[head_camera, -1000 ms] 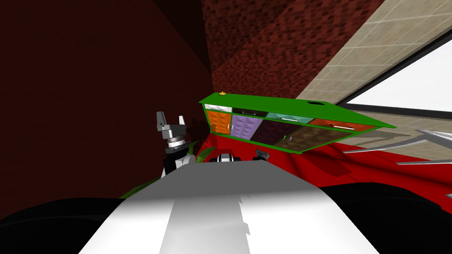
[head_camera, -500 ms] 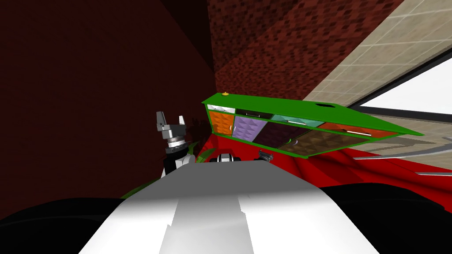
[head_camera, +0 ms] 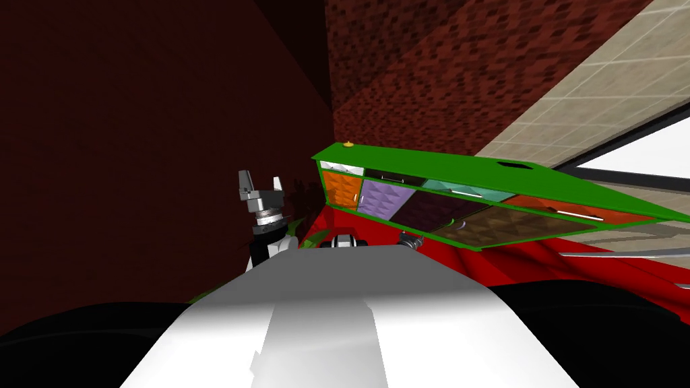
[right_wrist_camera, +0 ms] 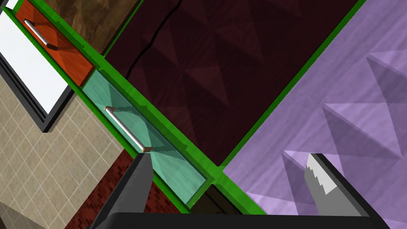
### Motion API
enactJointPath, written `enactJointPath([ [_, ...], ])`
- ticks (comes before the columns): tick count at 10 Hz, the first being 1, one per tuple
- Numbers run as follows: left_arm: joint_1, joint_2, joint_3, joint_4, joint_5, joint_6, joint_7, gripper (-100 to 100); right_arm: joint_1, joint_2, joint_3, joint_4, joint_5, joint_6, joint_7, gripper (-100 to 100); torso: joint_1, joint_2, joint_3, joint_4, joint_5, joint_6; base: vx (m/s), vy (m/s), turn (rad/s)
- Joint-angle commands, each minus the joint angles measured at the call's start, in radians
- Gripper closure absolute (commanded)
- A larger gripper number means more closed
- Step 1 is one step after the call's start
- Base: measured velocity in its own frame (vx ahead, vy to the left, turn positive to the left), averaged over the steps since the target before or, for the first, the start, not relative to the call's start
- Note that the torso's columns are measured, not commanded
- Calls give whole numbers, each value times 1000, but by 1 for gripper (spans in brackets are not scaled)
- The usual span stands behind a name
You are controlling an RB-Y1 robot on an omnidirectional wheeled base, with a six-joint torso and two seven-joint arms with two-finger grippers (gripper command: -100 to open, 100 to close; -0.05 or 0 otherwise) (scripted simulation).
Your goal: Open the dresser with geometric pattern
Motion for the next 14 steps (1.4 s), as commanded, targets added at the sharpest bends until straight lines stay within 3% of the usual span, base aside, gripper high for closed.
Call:
enactJointPath([
  [1,0,0,0,0,0,0,0,0,-7,-13,4,41,73,64,8,-100,0,3,2,1,0,0,62,13,134],
  [2,0,0,0,0,0,0,0,0,-7,-13,4,41,101,71,8,-100,-1,3,2,1,0,0,73,18,70],
  [3,0,0,0,0,0,0,0,0,-17,-25,7,80,132,111,13,-100,0,2,1,1,0,0,103,30,117],
  [4,0,0,0,0,0,0,0,0,-17,-25,7,81,162,125,13,-100,0,-1,0,0,0,0,99,20,59],
  [5,0,0,0,0,0,0,0,0,-27,-37,11,119,193,160,18,-100,0,0,0,0,0,0,111,16,107],
  [6,0,0,0,0,0,0,0,0,-27,-37,11,119,227,176,18,-100,0,0,0,0,0,0,91,10,77],
  [7,0,0,0,0,0,0,0,0,-37,-50,14,155,257,213,23,-100,-1,2,1,0,0,0,100,14,135],
  [8,0,0,0,0,0,0,0,0,-37,-50,14,155,290,224,23,-100,0,2,1,1,0,0,93,7,58],
  [11,0,0,0,0,0,0,0,0,-56,-75,21,223,381,309,34,-100,0,1,1,0,0,0,104,7,95],
  [14,0,0,0,0,0,0,0,0,-65,-88,24,254,460,356,39,-100,0,2,1,1,0,0,87,-4,81],
])
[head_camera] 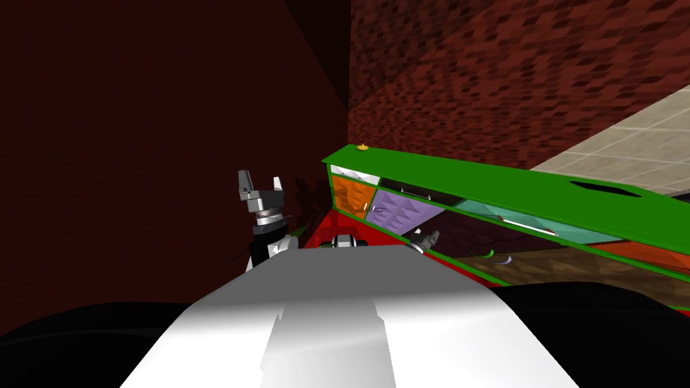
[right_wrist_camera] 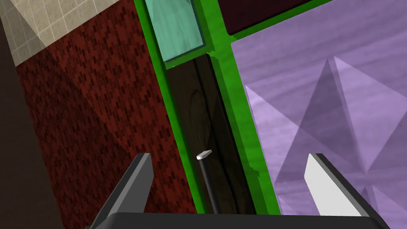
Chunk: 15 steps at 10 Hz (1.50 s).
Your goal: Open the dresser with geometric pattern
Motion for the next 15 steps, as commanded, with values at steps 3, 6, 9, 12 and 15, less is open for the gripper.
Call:
enactJointPath([
  [3,0,0,0,0,0,0,0,0,-24,-31,7,75,127,100,10,-100,0,0,0,0,0,0,88,-15,95],
  [6,0,0,0,0,0,0,0,0,-39,-54,11,121,207,161,19,-100,-1,0,-1,0,0,1,108,-29,99],
  [9,0,0,0,0,0,0,0,0,-58,-87,16,170,288,226,31,-100,0,0,0,0,0,0,103,-30,124],
  [12,0,0,0,0,0,0,0,0,-58,-99,18,178,315,246,36,-100,-1,0,0,0,0,0,83,-37,65],
  [15,0,0,0,0,0,0,0,0,-78,-160,-6,154,278,185,33,-100,3,2,1,1,1,0,-1,30,15],
])
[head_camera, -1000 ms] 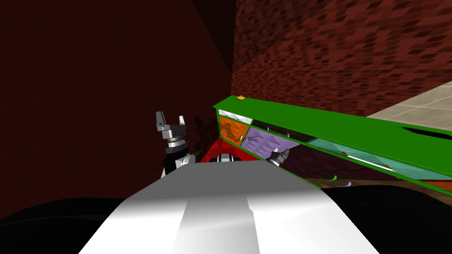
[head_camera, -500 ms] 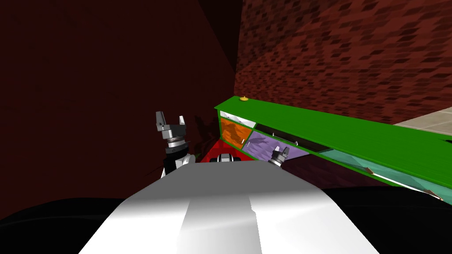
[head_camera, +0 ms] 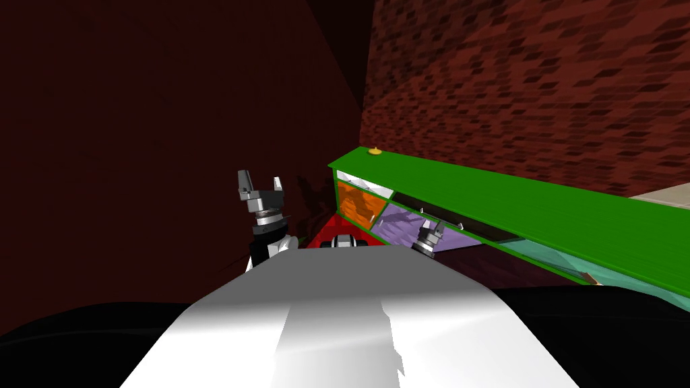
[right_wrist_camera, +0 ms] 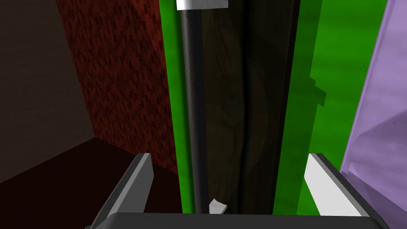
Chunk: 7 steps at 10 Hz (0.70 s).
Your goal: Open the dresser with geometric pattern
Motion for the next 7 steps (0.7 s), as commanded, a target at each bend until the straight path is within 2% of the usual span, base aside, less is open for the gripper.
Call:
enactJointPath([
  [1,0,0,0,0,0,0,0,0,-8,-43,-18,-27,-29,-50,-1,-100,-1,-1,-1,0,0,0,-11,51,9],
  [2,0,0,0,0,0,0,0,0,-3,-35,-15,-32,-23,-42,3,-100,-2,-3,-2,-1,-1,0,-5,24,0],
  [3,0,0,0,0,0,0,0,0,1,-14,-6,-14,-9,-18,0,100,-4,-3,-2,-1,-1,0,2,-16,-14],
  [6,0,0,0,0,0,0,0,0,15,31,12,5,21,31,3,100,-4,-3,-2,-1,-1,0,6,-45,-13],
  [7,0,0,0,0,0,0,0,0,10,22,9,0,15,17,5,100,-2,-3,-2,-1,-1,0,2,-19,-2],
])
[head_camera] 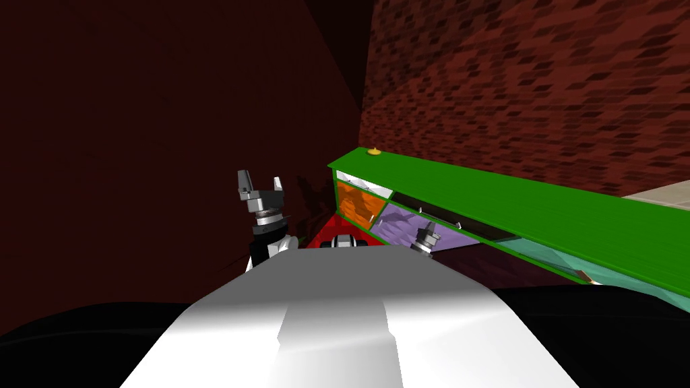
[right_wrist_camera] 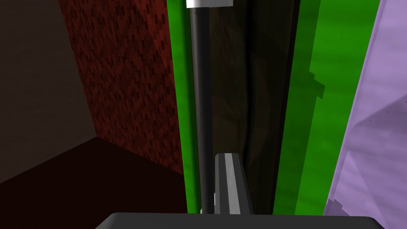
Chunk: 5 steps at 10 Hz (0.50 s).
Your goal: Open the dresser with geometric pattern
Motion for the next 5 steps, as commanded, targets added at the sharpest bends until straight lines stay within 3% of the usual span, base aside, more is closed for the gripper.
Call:
enactJointPath([
  [1,0,0,0,0,0,0,0,0,-19,-2,10,-23,-15,-26,-24,-100,2,0,0,0,1,0,-49,-22,105],
  [5,0,0,0,0,0,0,0,0,-62,-9,32,-76,-53,-93,-76,-100,1,1,1,0,0,0,-103,-13,90],
])
